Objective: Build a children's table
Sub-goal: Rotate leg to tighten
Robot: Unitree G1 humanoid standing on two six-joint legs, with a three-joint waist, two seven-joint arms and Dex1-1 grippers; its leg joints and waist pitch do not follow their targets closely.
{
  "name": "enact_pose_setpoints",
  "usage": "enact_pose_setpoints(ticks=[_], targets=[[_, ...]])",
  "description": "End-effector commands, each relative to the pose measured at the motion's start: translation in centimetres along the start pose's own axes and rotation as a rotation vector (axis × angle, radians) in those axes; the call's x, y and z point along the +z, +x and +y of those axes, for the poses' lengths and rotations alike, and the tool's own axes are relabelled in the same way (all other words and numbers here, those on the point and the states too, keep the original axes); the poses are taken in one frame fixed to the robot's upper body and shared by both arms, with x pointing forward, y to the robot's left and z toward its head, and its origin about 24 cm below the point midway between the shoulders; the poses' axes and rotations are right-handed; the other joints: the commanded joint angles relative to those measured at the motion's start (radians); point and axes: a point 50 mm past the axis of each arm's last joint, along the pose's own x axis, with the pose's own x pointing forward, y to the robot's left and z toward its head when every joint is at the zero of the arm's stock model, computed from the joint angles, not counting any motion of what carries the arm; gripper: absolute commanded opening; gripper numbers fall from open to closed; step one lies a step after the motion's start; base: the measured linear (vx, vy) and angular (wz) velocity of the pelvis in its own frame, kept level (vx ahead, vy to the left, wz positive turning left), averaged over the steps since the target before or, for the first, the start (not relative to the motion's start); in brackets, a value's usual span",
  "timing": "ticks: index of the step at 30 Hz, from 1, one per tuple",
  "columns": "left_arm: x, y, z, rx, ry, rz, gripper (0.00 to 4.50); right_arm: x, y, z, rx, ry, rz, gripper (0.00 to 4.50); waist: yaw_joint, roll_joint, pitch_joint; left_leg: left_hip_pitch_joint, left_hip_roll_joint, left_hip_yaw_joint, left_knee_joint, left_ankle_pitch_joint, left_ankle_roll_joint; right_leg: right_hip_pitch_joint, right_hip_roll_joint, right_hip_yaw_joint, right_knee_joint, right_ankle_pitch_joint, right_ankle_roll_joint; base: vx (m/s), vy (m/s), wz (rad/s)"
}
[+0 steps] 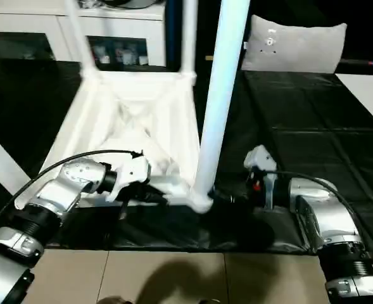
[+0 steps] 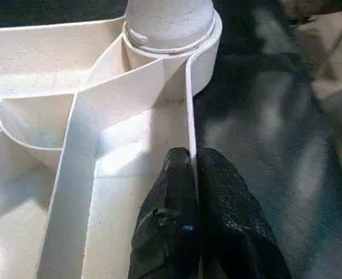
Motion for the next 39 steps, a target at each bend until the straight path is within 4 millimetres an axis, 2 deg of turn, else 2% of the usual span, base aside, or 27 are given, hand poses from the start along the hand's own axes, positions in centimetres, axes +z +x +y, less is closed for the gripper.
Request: enact_pose_setpoints(ticks=[1, 4, 5, 8, 10, 15, 16, 24, 26, 28, 29, 30, 31, 32, 33, 34, 35, 36, 39], targets=[[0.4, 0.7, -0.9, -0.122, 0.063, 0.020, 0.00, 0.2, -0.1, 0.4, 0.056, -0.003, 0.004, 3.09, 0.002, -0.014, -0.069, 0.000, 0.037, 0.001, -0.062, -0.141, 0.090, 0.064, -0.062, 0.040, -0.064, -0.252, -0.208, 0.000, 0.000, 0.00], [0.5, 0.8, -1.0, -0.139, 0.073, 0.019, 0.00, 0.2, 0.1, 0.6, 0.078, -0.005, 0.001, 2.93, 0.007, -0.013, -0.069, 0.001, 0.037, 0.000, -0.063, -0.145, 0.081, 0.062, -0.063, 0.040, -0.066, -0.278, -0.196, 0.000, 0.000, 0.00], [0.5, 0.8, -1.0, -0.146, 0.077, 0.017, 0.00, 0.2, 0.3, 0.7, 0.092, -0.001, -0.005, 2.72, 0.008, -0.011, -0.069, 0.003, 0.037, 0.000, -0.063, -0.144, 0.078, 0.062, -0.063, 0.040, -0.065, -0.276, -0.196, 0.000, 0.000, 0.00], [0.7, 1.0, -1.0, -0.153, 0.084, 0.013, 0.00, 0.2, 0.7, 0.9, 0.105, -0.003, -0.015, 2.65, 0.008, -0.012, -0.070, 0.002, 0.037, 0.000, -0.063, -0.143, 0.074, 0.062, -0.063, 0.040, -0.063, -0.258, -0.202, 0.000, 0.000, 0.00], [0.7, 1.1, -1.0, -0.153, 0.088, 0.011, 0.00, 0.1, 0.9, 0.9, 0.107, -0.009, -0.014, 2.34, 0.008, -0.014, -0.070, 0.001, 0.036, 0.000, -0.063, -0.137, 0.074, 0.063, -0.062, 0.040, -0.062, -0.251, -0.202, 0.000, 0.000, 0.00], [0.8, 1.1, -1.0, -0.153, 0.088, 0.007, 0.00, 0.1, 1.3, 1.2, 0.139, 0.011, -0.028, 1.99, 0.009, -0.013, -0.071, 0.001, 0.036, 0.000, -0.063, -0.135, 0.073, 0.063, -0.062, 0.040, -0.062, -0.253, -0.198, 0.000, 0.000, 0.00], [0.8, 1.1, -1.0, -0.153, 0.088, 0.006, 0.00, 0.1, 1.4, 1.2, 0.143, 0.009, -0.031, 1.99, 0.009, -0.016, -0.070, 0.001, 0.036, 0.000, -0.063, -0.136, 0.074, 0.064, -0.062, 0.040, -0.063, -0.256, -0.197, 0.000, 0.000, 0.00], [0.5, 1.1, -1.1, -0.132, 0.049, -0.004, 0.00, 0.4, 1.9, 1.6, 0.161, 0.040, -0.082, 1.93, 0.010, -0.014, -0.068, 0.002, 0.037, -0.001, -0.065, -0.148, 0.068, 0.062, -0.063, 0.040, -0.066, -0.294, -0.184, 0.000, 0.000, 0.00], [0.7, 1.6, -0.6, -0.047, -0.009, -0.020, 0.00, 0.6, 2.5, 1.4, 0.069, 0.069, -0.103, 1.93, 0.006, -0.014, -0.066, 0.002, 0.037, -0.001, -0.068, -0.146, 0.061, 0.061, -0.061, 0.041, -0.066, -0.296, -0.182, 0.000, 0.000, 0.00], [1.1, 2.5, 0.1, 0.062, -0.083, -0.041, 0.00, 0.6, 3.6, 0.7, -0.085, 0.085, -0.091, 1.93, 0.000, -0.012, -0.061, 0.003, 0.034, -0.003, -0.071, -0.181, 0.046, 0.060, -0.062, 0.038, -0.075, -0.367, -0.164, 0.000, 0.000, 0.00], [1.3, 2.8, 0.4, 0.098, -0.110, -0.049, 0.00, 0.6, 4.1, 0.4, -0.145, 0.083, -0.084, 1.93, -0.008, -0.013, -0.054, 0.010, 0.028, -0.004, -0.072, -0.226, 0.020, 0.053, -0.065, 0.034, -0.091, -0.498, -0.127, 0.000, 0.000, 0.00], [1.6, 3.3, 0.6, 0.138, -0.134, -0.060, 0.00, 0.7, 4.6, -0.1, -0.221, 0.106, -0.086, 1.93, -0.011, -0.009, -0.053, 0.014, 0.025, -0.006, -0.071, -0.241, 0.015, 0.051, -0.065, 0.032, -0.100, -0.547, -0.109, 0.000, 0.000, 0.00], [1.9, 3.7, 0.9, 0.179, -0.158, -0.070, 0.00, 0.8, 5.1, -0.6, -0.300, 0.134, -0.087, 1.93, -0.018, -0.013, -0.054, 0.012, 0.022, -0.006, -0.070, -0.245, 0.009, 0.053, -0.065, 0.030, -0.102, -0.574, -0.096, 0.000, 0.000, 0.00], [2.2, 4.3, 1.2, 0.214, -0.181, -0.079, 0.00, 0.8, 5.6, -1.1, -0.374, 0.174, -0.085, 1.91, -0.029, -0.015, -0.055, 0.005, 0.019, -0.011, -0.071, -0.240, 0.003, 0.057, -0.064, 0.027, -0.105, -0.604, -0.073, 0.000, 0.000, 0.00], [2.2, 4.3, 1.2, 0.214, -0.181, -0.079, 0.00, 0.8, 5.6, -1.1, -0.374, 0.174, -0.085, 1.90, -0.040, -0.016, -0.057, 0.000, 0.016, -0.013, -0.072, -0.237, 0.001, 0.059, -0.061, 0.023, -0.108, -0.607, -0.058, 0.000, 0.000, 0.00], [2.5, 4.7, 1.4, 0.246, -0.199, -0.085, 0.00, 0.9, 6.0, -1.4, -0.434, 0.197, -0.083, 1.90, -0.044, -0.016, -0.059, 0.003, 0.016, -0.014, -0.070, -0.241, 0.005, 0.058, -0.062, 0.023, -0.109, -0.604, -0.055, 0.000, 0.000, 0.00], [3.0, 5.4, 1.9, 0.311, -0.232, -0.094, 0.00, 1.0, 6.5, -2.0, -0.560, 0.240, -0.082, 1.89, -0.057, -0.015, -0.059, 0.005, 0.015, -0.011, -0.068, -0.235, 0.015, 0.050, -0.058, 0.026, -0.109, -0.577, -0.064, 0.000, 0.000, 0.00], [3.4, 5.7, 2.1, 0.344, -0.247, -0.106, 0.00, 1.2, 6.7, -2.3, -0.609, 0.250, -0.091, 1.89, -0.062, -0.014, -0.060, 0.005, 0.014, -0.011, -0.067, -0.233, 0.014, 0.049, -0.057, 0.026, -0.108, -0.569, -0.068, 0.000, 0.000, 0.00], [4.0, 6.2, 2.6, 0.411, -0.277, -0.126, 0.00, 1.5, 7.0, -2.5, -0.669, 0.248, -0.115, 1.89, -0.061, -0.017, -0.065, 0.002, 0.015, -0.008, -0.066, -0.197, 0.039, 0.054, -0.057, 0.030, -0.104, -0.501, -0.086, 0.000, 0.000, 0.00]])
